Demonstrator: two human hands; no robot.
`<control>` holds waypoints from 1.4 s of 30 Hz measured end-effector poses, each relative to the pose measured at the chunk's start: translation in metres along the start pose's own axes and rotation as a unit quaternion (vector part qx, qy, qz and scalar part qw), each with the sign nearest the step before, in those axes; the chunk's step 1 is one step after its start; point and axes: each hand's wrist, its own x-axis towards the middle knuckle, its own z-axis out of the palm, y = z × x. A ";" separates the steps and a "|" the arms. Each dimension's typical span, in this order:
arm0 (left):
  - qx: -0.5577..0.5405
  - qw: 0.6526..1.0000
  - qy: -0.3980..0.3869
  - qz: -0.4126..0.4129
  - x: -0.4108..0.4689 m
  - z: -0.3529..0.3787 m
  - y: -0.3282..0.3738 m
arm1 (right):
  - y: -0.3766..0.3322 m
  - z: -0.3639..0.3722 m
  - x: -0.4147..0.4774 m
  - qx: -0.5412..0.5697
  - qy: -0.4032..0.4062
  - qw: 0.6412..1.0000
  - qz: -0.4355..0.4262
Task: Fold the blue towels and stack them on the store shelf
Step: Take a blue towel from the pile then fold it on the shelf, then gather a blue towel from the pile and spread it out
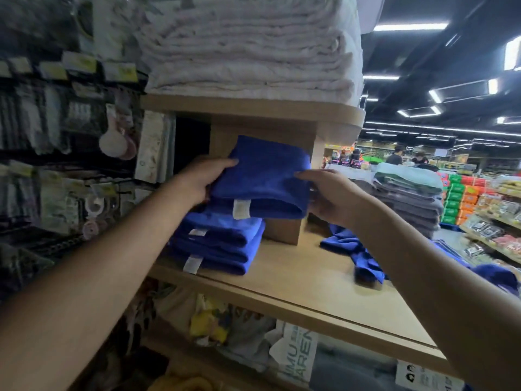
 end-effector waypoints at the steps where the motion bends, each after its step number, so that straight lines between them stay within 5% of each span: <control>1: 0.052 0.998 0.018 0.017 0.011 -0.010 0.005 | 0.005 0.009 0.011 -0.002 -0.001 1.000 0.011; 8: 0.414 0.907 0.078 0.014 0.075 -0.051 -0.014 | 0.066 0.052 0.073 -0.030 0.008 0.998 0.053; 16: 0.583 0.812 0.025 0.026 0.067 -0.058 -0.061 | 0.102 0.053 0.075 -0.101 0.021 0.991 0.084; 20: 0.635 0.744 0.114 0.172 0.050 -0.031 -0.049 | 0.083 0.021 0.057 -0.124 -0.017 0.989 0.080; 22: 0.581 0.751 0.128 0.287 0.033 -0.001 -0.044 | 0.074 -0.010 0.050 -0.167 -0.007 0.985 0.044; 26: 0.507 0.764 0.010 0.398 -0.002 0.071 -0.048 | 0.060 -0.091 0.032 -0.319 0.049 0.945 -0.049; 34: 0.472 0.797 -0.184 0.328 0.008 0.199 -0.108 | 0.071 -0.253 -0.005 -0.596 0.199 0.778 -0.026; 38: 0.467 0.781 -0.279 0.307 0.018 0.258 -0.135 | 0.081 -0.282 -0.007 -0.629 0.131 0.766 0.023; 42: 0.524 0.729 -0.314 0.308 0.025 0.286 -0.156 | 0.078 -0.296 -0.005 -0.638 0.111 0.761 0.046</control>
